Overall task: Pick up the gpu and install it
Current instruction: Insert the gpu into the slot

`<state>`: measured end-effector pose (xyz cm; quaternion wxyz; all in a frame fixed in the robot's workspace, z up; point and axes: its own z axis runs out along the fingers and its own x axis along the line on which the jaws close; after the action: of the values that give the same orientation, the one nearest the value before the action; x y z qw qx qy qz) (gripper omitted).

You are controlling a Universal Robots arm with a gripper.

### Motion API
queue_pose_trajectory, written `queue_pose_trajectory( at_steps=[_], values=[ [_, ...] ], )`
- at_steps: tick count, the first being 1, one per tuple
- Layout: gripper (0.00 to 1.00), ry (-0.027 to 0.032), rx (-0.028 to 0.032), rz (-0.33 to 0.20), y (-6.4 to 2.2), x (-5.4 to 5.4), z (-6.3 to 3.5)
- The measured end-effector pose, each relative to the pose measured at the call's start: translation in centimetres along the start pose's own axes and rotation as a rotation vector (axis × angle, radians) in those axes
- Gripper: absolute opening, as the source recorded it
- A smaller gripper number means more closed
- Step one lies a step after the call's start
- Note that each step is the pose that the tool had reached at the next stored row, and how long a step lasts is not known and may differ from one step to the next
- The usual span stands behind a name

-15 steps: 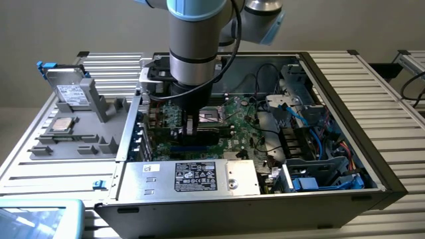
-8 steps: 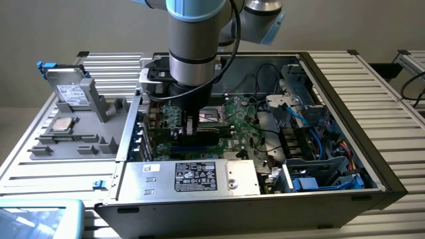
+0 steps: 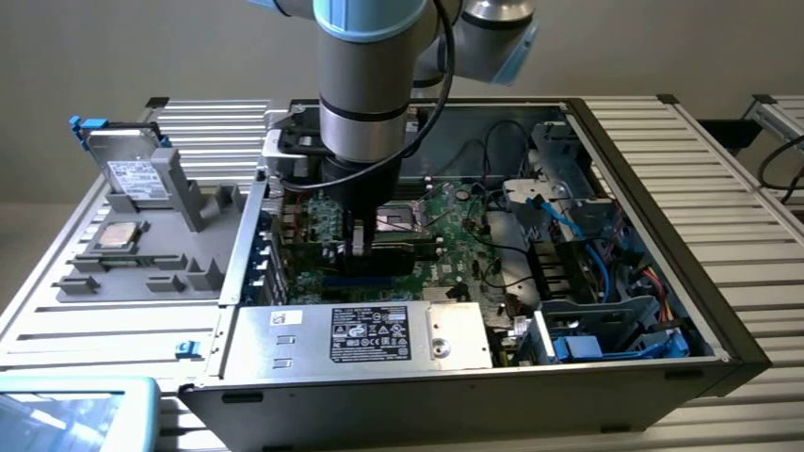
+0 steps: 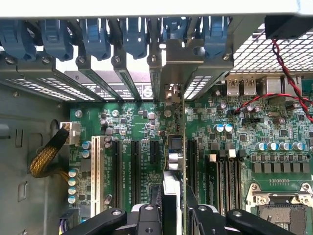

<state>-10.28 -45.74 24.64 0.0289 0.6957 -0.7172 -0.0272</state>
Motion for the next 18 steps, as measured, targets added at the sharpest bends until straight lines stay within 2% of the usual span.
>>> queue_pose_trajectory(
  at_steps=[4,9,18],
  values=[
    [0.29,0.0005,-0.0001,0.0,0.01,0.0,0.0],
    [0.29,0.0068,0.0001,0.001,0.04,-0.01,0.01],
    [0.29,0.0072,0.0002,0.001,0.11,-0.13,0.26]
  ],
)
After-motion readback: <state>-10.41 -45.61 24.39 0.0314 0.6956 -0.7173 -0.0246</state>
